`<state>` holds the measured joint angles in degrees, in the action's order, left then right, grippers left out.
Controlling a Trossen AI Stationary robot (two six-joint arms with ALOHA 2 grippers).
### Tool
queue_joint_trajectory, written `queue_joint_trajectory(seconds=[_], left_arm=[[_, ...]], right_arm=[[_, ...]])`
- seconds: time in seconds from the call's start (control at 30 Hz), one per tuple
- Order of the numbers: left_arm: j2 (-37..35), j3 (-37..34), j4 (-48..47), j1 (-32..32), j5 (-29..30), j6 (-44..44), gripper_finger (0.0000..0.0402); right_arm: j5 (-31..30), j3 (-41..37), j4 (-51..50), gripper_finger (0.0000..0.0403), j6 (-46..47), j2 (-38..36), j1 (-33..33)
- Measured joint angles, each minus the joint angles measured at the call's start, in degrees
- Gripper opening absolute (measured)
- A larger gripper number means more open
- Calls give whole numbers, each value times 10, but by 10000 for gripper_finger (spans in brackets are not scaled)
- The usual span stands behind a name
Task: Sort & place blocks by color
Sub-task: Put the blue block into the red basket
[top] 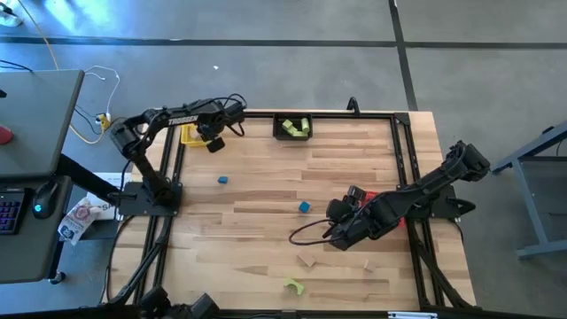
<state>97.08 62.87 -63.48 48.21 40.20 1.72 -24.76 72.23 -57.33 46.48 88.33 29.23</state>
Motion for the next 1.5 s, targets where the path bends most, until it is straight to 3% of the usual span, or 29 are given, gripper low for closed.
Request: queue_joint_trajectory(seconds=[0.13, 0.53, 0.8, 1.03, 1.5], left_arm=[[-38, 0, 0, -37, -30, -6, 131], [-143, -4, 3, -185, -226, -76, 131], [-171, -14, 5, -290, -305, -109, 131], [-175, -13, 8, -373, -311, -166, 131], [-175, -13, 23, -507, -309, -279, 131]], right_arm=[[28, 0, 27, 247, 0, 0, 0], [20, 0, 83, 247, -4, 1, -30], [6, 0, 112, 247, -19, 12, -72], [39, 0, 125, 247, -15, 46, -120], [39, 0, 172, 247, -15, 115, -154]])
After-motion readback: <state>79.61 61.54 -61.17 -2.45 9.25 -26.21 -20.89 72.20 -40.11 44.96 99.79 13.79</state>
